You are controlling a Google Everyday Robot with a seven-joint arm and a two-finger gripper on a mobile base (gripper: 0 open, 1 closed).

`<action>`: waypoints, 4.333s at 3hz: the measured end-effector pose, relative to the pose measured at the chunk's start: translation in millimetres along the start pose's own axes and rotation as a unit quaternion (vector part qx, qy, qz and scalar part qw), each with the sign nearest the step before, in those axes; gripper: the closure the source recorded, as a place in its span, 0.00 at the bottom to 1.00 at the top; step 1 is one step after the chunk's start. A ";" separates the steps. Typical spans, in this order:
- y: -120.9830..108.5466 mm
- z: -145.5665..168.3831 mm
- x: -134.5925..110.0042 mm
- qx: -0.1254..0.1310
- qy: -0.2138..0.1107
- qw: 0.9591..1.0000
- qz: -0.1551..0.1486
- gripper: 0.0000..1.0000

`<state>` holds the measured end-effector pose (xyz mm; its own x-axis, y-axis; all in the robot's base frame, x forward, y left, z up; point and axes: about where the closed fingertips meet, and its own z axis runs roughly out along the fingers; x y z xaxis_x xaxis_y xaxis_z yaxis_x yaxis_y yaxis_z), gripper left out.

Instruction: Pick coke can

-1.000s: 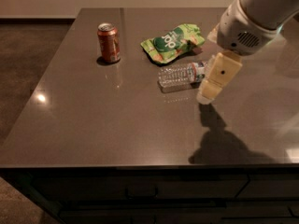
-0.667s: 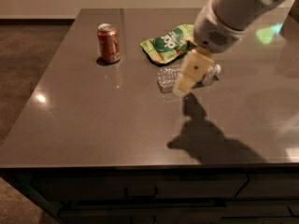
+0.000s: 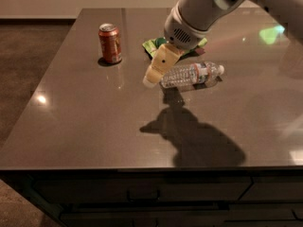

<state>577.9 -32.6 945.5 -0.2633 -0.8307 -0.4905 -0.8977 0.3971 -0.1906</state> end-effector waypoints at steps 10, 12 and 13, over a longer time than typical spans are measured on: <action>-97.6 131.9 -122.5 0.077 -0.077 0.984 0.141 0.00; -114.9 156.7 -144.7 0.070 -0.086 0.983 0.147 0.00; -118.9 166.6 -154.1 0.063 -0.088 0.984 0.144 0.14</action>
Offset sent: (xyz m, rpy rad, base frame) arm 0.0543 0.0738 -0.0092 0.0677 -0.0306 -0.1525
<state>784.1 113.2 902.1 -0.4248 -0.6006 -0.6773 -0.7409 0.6606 -0.1212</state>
